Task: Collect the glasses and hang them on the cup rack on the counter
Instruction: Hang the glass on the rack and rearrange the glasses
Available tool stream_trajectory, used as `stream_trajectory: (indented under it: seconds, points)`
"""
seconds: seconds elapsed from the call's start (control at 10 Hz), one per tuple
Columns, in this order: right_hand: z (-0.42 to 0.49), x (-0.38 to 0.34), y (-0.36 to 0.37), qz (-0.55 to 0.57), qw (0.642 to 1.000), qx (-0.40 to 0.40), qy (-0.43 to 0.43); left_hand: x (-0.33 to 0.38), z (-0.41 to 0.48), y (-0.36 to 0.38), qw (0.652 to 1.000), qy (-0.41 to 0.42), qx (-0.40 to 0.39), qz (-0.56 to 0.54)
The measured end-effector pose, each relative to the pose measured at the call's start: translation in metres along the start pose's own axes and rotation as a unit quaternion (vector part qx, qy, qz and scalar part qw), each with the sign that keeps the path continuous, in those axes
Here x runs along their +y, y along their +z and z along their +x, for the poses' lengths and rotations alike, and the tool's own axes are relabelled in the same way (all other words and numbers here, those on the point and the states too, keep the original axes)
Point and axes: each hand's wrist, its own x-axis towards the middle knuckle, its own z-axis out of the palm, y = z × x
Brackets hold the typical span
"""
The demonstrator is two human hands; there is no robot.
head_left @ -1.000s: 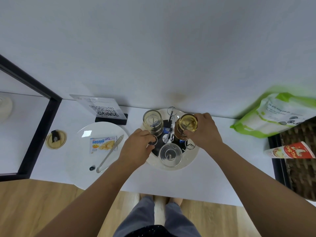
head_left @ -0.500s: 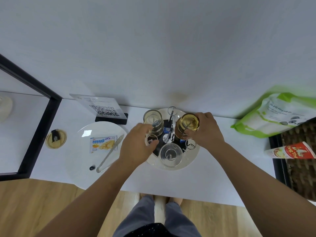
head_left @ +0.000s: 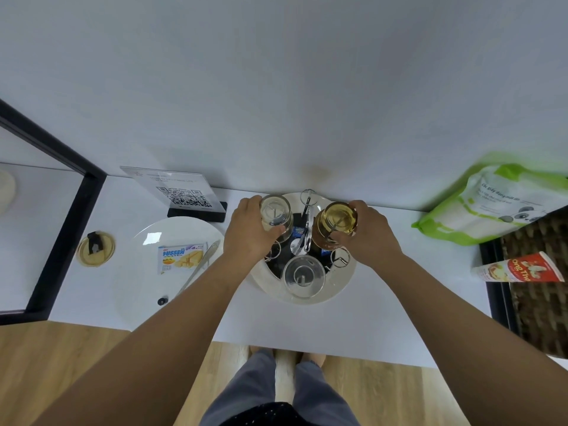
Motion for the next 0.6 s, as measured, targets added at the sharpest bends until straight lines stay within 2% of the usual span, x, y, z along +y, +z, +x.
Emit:
stream_trajectory:
  seconds: [0.6]
  points:
    - [-0.0024,0.0046,-0.0032,-0.026,0.999,-0.037,-0.023,-0.0013,-0.001,-0.0015,1.0,0.006,-0.004,0.008]
